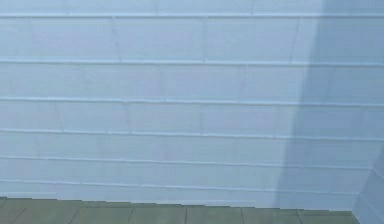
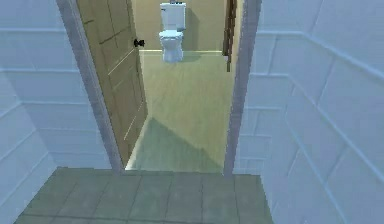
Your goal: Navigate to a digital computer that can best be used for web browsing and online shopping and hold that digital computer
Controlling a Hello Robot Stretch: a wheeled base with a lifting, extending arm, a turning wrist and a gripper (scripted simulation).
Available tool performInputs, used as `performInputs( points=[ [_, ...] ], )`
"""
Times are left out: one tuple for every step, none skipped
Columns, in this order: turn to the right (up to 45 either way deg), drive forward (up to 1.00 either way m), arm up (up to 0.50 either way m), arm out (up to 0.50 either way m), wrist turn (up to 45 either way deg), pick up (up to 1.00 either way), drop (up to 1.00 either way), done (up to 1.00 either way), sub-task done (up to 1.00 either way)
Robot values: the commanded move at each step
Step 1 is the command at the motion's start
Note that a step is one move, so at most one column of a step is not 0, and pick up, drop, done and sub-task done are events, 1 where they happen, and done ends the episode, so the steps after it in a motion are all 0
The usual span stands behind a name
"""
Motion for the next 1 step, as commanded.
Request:
performInputs(
  points=[
    [-45.0, 0.0, 0.0, 0.0, 0.0, 0.0, 0.0, 0.0, 0.0]
  ],
)
